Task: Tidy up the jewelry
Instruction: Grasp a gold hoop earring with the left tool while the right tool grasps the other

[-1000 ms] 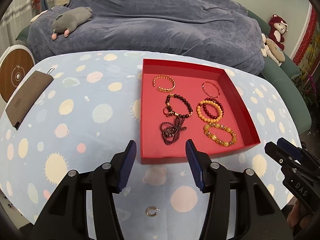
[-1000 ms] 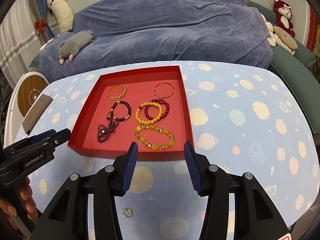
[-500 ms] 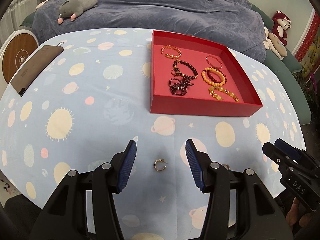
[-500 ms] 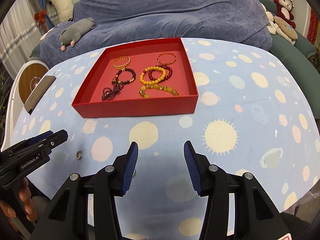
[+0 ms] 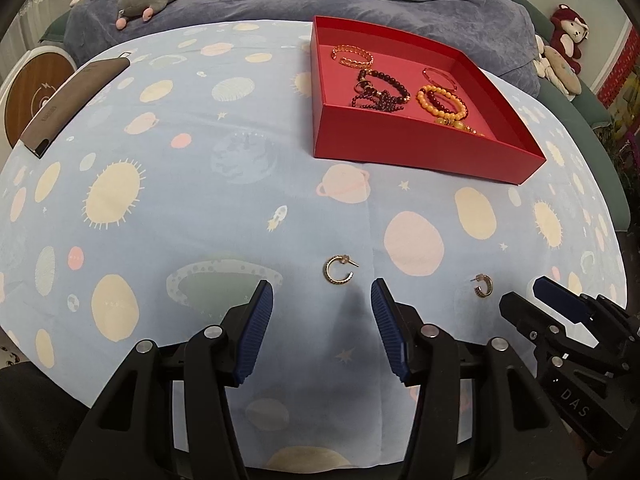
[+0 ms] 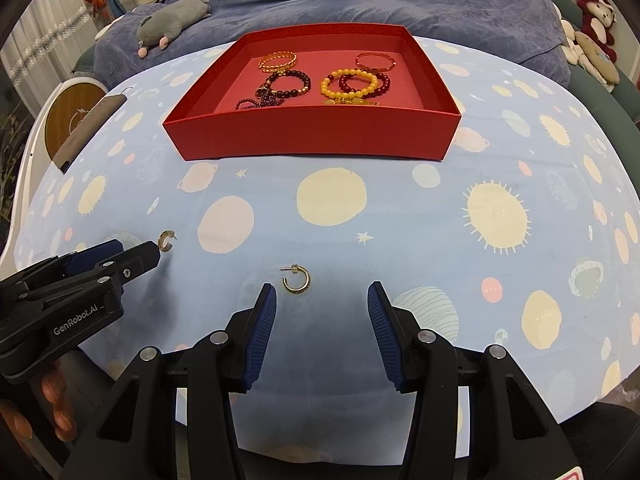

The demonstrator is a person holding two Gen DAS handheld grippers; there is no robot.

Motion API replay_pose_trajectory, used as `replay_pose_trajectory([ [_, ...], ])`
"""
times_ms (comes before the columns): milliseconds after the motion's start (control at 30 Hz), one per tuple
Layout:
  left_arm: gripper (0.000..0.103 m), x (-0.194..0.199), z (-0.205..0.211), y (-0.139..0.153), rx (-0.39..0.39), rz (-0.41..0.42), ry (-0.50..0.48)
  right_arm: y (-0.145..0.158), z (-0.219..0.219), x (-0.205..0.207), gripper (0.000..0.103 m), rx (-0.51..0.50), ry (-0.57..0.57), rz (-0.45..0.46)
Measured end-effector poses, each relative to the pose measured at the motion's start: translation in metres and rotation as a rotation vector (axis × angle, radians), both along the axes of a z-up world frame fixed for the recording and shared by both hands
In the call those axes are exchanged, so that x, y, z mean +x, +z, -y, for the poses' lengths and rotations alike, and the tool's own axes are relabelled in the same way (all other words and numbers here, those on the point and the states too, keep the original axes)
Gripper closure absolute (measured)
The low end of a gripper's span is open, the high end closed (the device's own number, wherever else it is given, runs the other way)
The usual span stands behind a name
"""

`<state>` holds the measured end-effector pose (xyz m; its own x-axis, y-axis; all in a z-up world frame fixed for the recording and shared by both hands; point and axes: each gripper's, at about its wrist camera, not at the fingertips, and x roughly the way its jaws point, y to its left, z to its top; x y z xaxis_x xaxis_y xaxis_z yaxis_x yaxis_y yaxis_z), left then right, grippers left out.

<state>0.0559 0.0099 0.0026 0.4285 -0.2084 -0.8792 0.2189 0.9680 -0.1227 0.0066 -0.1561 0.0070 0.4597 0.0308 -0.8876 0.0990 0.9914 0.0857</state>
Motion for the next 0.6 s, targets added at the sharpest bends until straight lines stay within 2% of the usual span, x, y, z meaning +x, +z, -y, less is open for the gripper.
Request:
replay_pose_trajectory([
  [267,0.054,0.001,-0.003,-0.006,0.001,-0.01,0.001,-0.01,-0.01,0.011,0.059,-0.007,0.019,-0.014],
  [600,0.054,0.003,-0.005,-0.01,-0.002,-0.018,0.003,-0.017,-0.016,0.018,0.077,-0.047,0.038,-0.011],
])
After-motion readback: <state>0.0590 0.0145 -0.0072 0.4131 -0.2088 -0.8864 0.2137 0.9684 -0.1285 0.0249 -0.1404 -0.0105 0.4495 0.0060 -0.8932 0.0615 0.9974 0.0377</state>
